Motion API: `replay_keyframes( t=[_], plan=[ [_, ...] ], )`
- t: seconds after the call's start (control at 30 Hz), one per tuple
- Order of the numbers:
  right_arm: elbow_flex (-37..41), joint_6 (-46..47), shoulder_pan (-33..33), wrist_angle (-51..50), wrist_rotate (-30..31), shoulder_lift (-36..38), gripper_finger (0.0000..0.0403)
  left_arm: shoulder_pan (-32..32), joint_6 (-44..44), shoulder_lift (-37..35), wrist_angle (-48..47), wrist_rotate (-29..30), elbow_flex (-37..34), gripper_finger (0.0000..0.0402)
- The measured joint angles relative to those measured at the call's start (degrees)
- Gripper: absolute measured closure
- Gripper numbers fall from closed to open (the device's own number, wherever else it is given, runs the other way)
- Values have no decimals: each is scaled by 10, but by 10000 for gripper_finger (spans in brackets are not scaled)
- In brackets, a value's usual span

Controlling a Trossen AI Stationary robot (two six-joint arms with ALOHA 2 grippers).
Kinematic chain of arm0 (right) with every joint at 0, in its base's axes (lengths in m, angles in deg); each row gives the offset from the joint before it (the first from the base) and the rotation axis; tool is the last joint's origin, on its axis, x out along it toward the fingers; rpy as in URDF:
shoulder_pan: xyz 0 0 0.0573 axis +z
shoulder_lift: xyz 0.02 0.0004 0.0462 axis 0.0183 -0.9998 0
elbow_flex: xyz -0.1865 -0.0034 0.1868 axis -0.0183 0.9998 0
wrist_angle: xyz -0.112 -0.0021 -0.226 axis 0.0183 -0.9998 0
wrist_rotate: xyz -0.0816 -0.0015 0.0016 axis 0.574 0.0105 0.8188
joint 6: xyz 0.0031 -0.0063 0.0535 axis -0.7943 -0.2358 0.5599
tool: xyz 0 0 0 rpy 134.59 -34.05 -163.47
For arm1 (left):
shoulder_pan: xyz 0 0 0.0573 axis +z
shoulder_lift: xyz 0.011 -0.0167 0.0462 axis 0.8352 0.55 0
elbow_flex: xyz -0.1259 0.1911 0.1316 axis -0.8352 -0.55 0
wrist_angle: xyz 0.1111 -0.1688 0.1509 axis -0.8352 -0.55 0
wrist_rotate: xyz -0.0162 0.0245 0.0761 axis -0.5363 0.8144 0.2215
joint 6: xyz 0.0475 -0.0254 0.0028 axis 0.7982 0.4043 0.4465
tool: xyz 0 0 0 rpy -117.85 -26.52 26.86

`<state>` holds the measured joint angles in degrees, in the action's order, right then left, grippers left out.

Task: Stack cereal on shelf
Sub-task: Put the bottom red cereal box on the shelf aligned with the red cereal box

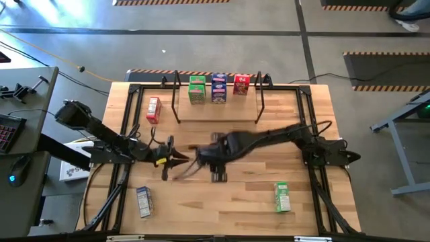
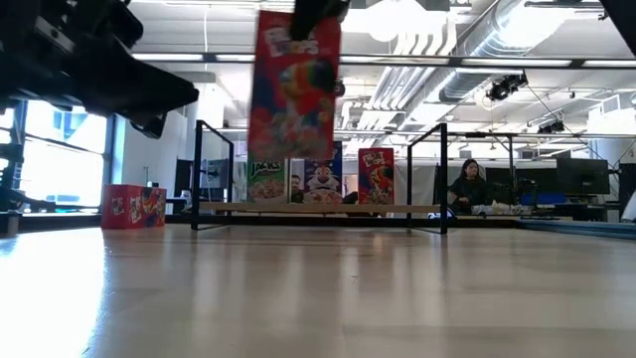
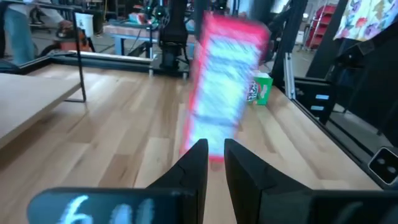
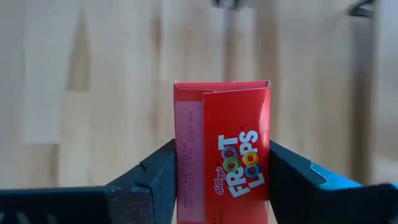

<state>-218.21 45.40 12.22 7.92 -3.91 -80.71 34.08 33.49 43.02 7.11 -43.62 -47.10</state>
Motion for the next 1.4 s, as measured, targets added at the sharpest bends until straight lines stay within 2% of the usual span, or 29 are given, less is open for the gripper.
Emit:
replay_keyframes(
  t=[0.13,0.4,0.6,0.73,0.87,1.03,1.4],
  plan=[
    [1,-54,-47,-54,1,34,219,47,4,0,10,-54,-4,355],
    [1,-194,-203,-120,8,105,219,211,-6,0,38,-252,-4,355],
    [1,-293,-340,-117,-19,104,219,317,-21,0,61,-404,16,355],
    [1,-328,-407,-97,-52,93,219,372,-20,0,34,-471,33,355],
    [1,-346,-449,-87,-83,79,219,415,-18,0,29,-513,42,355],
    [4,-346,-466,-90,-86,54,219,439,-24,0,21,-538,42,355],
    [119,-348,-454,-25,-80,51,219,440,-31,0,16,-540,42,355]
  ],
)
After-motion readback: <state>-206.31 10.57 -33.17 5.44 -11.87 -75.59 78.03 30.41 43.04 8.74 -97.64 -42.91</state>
